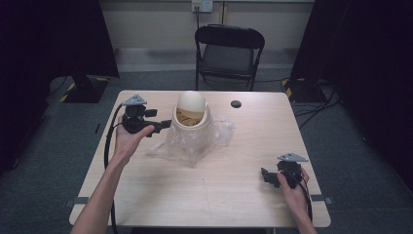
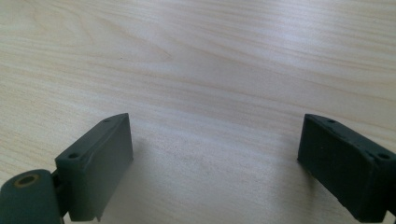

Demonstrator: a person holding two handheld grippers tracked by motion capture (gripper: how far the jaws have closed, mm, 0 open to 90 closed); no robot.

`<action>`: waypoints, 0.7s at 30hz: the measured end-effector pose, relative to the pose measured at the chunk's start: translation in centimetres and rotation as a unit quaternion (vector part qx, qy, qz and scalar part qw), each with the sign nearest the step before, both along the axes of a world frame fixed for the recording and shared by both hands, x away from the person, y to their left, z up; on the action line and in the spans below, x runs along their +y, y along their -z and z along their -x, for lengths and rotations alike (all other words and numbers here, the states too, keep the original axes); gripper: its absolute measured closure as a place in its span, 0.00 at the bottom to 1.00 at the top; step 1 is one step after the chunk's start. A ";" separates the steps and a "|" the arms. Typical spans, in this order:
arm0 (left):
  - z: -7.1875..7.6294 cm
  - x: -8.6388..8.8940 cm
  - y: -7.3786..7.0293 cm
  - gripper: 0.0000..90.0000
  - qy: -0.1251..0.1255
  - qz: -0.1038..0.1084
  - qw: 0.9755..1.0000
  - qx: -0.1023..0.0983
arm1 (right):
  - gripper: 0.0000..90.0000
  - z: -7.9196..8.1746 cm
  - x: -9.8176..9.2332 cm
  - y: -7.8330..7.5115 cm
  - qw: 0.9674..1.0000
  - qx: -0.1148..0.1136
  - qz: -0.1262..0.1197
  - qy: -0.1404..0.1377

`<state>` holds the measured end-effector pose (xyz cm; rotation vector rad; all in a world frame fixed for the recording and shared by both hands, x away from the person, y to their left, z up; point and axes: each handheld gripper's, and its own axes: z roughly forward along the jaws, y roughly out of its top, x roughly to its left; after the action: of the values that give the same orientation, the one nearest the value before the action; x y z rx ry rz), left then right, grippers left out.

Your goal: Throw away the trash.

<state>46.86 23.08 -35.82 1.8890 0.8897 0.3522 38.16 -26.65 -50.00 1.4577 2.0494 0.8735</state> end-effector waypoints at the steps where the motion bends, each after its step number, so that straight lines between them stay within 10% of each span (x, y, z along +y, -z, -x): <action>1: 0.2 0.2 0.1 0.19 -0.003 0.004 1.000 0.001 | 0.10 0.0 0.0 0.0 1.000 0.000 0.000 0.000; 11: 1.5 2.6 1.0 0.19 -0.021 0.014 1.000 0.006 | 0.10 0.0 0.0 0.0 1.000 0.000 0.000 0.000; 21: 3.5 4.5 1.1 0.18 -0.042 -0.027 0.999 -0.001 | 0.10 0.0 0.0 0.0 1.000 0.000 0.000 0.000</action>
<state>43.32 27.59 -36.91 1.9047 0.9689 0.4324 38.16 -26.65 -50.00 1.4576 2.0492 0.8732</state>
